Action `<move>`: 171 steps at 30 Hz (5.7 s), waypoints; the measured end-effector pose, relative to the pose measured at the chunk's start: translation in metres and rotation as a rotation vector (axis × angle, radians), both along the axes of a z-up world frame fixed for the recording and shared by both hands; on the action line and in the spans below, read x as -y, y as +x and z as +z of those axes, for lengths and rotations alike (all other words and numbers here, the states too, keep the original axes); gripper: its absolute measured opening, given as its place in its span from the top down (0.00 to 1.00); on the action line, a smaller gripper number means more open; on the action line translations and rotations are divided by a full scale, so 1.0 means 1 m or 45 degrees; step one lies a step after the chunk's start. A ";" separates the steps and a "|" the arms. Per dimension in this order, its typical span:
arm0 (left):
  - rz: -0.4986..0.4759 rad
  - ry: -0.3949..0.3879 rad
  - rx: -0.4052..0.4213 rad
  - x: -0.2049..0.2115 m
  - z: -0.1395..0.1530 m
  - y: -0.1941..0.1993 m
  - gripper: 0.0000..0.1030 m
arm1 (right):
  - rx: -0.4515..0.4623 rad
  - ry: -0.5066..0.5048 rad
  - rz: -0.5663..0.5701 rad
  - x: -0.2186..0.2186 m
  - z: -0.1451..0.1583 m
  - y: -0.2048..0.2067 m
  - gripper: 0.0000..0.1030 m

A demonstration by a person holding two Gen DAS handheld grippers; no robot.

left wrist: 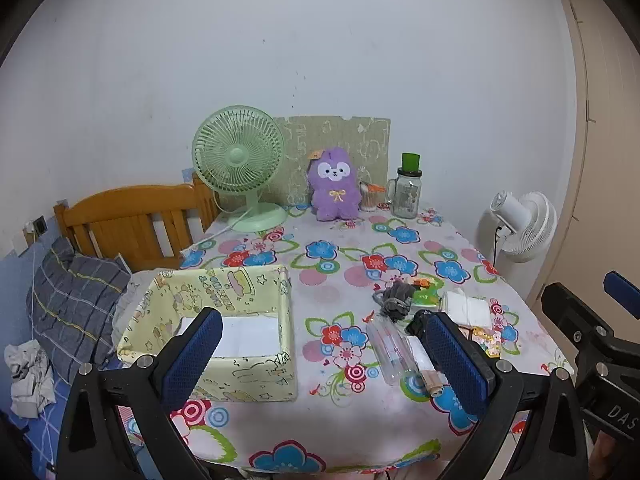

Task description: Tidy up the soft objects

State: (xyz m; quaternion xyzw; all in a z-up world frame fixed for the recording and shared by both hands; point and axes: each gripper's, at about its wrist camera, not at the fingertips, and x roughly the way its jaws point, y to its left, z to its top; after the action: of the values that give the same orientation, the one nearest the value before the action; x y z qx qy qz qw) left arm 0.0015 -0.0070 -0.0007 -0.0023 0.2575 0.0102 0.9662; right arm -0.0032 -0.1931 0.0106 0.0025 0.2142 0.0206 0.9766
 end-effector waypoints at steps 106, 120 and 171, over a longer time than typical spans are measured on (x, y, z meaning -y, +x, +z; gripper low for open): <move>-0.180 0.092 -0.443 0.063 -0.151 0.137 0.12 | -0.542 0.064 0.091 -0.005 -0.161 0.165 0.37; -0.172 0.018 -0.496 0.049 -0.149 0.128 0.45 | -0.505 0.040 0.094 -0.012 -0.149 0.149 0.72; -0.273 0.010 -0.192 0.040 -0.053 0.060 0.73 | -0.242 0.025 0.018 -0.020 -0.056 0.055 0.71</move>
State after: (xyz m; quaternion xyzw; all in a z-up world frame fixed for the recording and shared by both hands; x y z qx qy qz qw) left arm 0.0612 -0.0467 -0.0538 0.0298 0.3279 -0.0921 0.9397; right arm 0.0521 -0.1727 -0.0455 0.0124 0.3056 0.0294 0.9516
